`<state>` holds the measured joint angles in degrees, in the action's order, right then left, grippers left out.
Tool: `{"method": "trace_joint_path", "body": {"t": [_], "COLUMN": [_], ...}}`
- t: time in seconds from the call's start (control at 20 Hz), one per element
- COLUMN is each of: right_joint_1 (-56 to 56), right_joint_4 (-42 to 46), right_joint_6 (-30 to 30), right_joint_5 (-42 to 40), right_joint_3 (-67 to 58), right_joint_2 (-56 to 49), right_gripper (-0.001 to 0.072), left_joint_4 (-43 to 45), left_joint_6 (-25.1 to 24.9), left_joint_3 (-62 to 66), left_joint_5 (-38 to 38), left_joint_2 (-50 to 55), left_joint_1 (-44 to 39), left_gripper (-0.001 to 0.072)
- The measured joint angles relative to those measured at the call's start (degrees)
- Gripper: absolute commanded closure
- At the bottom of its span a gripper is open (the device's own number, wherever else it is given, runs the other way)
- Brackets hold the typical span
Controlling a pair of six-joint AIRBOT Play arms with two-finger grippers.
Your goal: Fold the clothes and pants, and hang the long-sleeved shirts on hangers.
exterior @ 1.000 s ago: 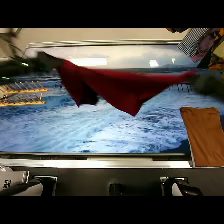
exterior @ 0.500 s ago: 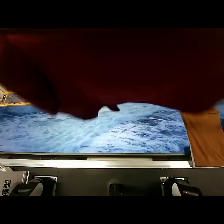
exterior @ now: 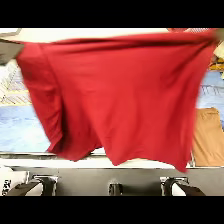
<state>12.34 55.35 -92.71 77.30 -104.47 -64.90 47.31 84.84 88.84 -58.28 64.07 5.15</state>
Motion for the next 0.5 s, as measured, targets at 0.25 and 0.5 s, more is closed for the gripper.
{"method": "trace_joint_path", "body": {"t": [0.25, 0.5], "right_joint_1": [-7.2, -10.1], "right_joint_4": [8.4, 13.4], "right_joint_6": [-0.9, -7.1], "right_joint_5": [-1.8, -13.0], "right_joint_3": [1.6, 1.9], "right_joint_2": [-20.8, -35.3], "right_gripper": [0.0679, 0.0678], "left_joint_4": [0.4, -0.1], "left_joint_6": [-1.8, -2.2], "left_joint_3": [0.0, -0.1], "left_joint_5": [10.1, 24.2], "left_joint_2": [19.7, 32.3], "left_joint_1": [-4.2, -8.7], "left_gripper": [0.0693, 0.0691]}}
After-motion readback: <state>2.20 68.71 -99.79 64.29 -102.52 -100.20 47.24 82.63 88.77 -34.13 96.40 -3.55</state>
